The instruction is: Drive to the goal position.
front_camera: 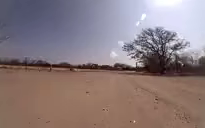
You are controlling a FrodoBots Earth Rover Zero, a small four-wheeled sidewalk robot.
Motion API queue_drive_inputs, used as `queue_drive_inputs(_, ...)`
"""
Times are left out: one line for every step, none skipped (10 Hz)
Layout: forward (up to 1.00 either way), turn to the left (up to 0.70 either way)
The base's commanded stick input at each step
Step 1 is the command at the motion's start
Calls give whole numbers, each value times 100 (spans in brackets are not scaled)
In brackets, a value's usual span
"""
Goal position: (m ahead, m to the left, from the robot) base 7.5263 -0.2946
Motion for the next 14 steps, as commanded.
queue_drive_inputs(100,0)
queue_drive_inputs(100,0)
queue_drive_inputs(100,0)
queue_drive_inputs(100,0)
queue_drive_inputs(100,0)
queue_drive_inputs(100,0)
queue_drive_inputs(100,0)
queue_drive_inputs(100,0)
queue_drive_inputs(100,0)
queue_drive_inputs(100,0)
queue_drive_inputs(100,0)
queue_drive_inputs(100,0)
queue_drive_inputs(100,0)
queue_drive_inputs(100,0)
